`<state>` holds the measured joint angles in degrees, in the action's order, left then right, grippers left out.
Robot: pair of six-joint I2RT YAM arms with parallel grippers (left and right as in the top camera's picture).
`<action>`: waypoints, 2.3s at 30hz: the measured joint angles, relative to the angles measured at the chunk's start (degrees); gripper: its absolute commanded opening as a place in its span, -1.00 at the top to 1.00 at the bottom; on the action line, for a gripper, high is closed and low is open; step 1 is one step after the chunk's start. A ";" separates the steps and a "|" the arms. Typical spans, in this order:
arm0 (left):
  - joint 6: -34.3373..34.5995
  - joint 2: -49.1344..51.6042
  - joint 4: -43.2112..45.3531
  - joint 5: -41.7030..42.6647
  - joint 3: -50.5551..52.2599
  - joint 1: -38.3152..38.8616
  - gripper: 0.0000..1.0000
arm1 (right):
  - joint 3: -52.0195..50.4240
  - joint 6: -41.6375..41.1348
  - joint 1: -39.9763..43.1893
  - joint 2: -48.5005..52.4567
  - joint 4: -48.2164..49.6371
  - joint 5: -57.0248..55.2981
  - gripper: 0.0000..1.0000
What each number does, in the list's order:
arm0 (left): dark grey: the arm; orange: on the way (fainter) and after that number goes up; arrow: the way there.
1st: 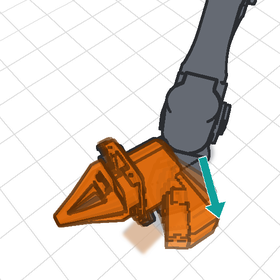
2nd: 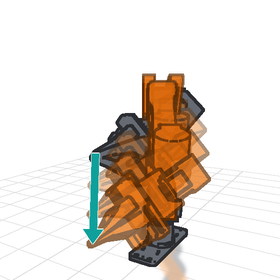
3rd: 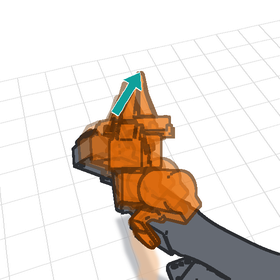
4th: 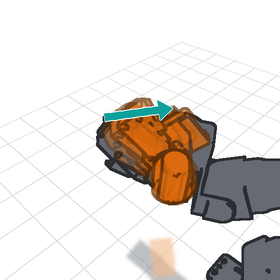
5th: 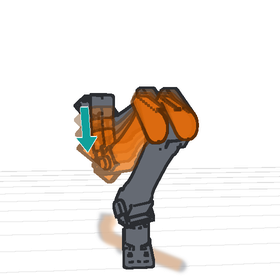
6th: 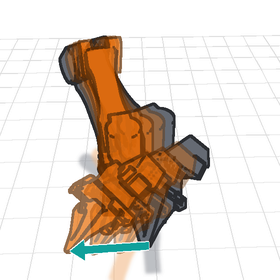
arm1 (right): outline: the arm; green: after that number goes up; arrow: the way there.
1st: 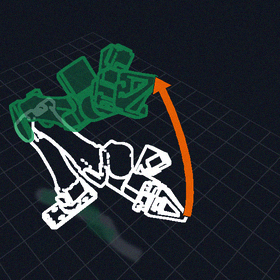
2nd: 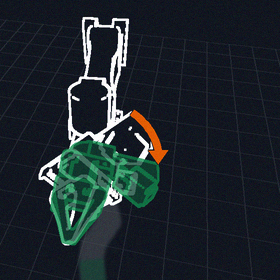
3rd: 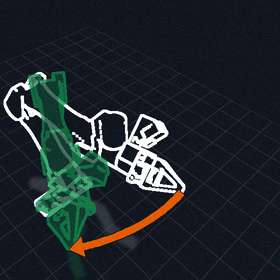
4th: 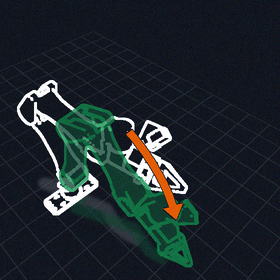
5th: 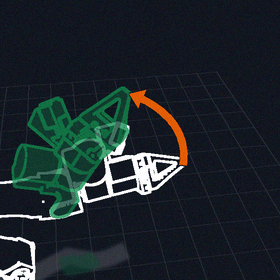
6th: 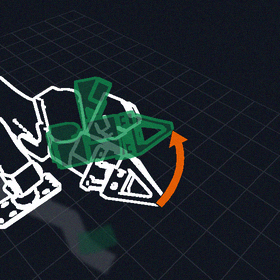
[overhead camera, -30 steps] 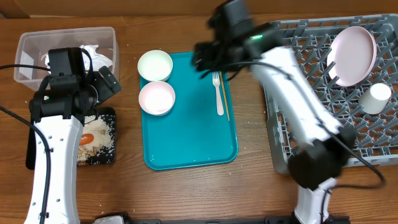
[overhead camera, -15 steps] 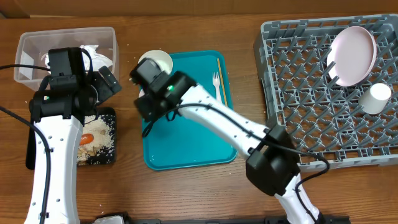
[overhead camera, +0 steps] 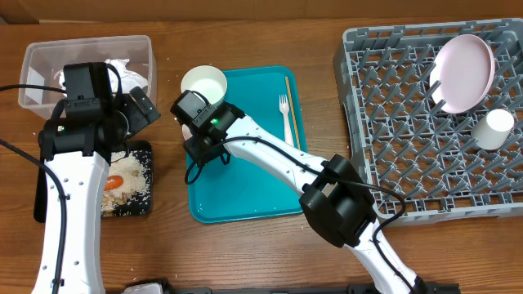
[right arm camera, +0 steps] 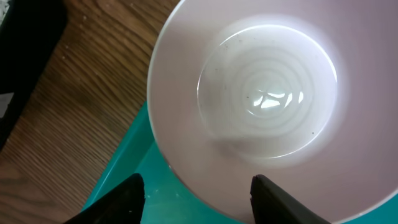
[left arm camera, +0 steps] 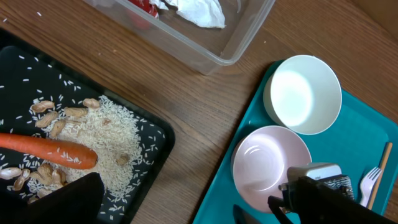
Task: Sort waste into correct bins and load items into the dishwasher rack
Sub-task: 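Move the right gripper back to the tray and grasp the pink bowl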
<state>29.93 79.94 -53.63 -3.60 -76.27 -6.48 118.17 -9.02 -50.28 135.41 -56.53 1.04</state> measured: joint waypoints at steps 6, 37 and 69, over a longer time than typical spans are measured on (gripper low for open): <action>-0.02 0.00 0.00 0.00 0.00 0.00 -1.00 | -2.86 0.94 0.00 0.00 -0.92 -0.31 -0.01; -0.02 0.00 0.00 0.00 0.00 0.00 -1.00 | 3.82 -2.62 5.18 0.13 -11.50 1.81 0.21; -0.02 0.00 0.00 0.00 0.00 0.00 -1.00 | 1.49 -0.35 4.79 0.13 -9.33 7.06 0.92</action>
<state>29.91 79.94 -53.63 -3.60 -76.27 -6.48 119.66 -9.37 -45.50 135.55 -65.87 8.10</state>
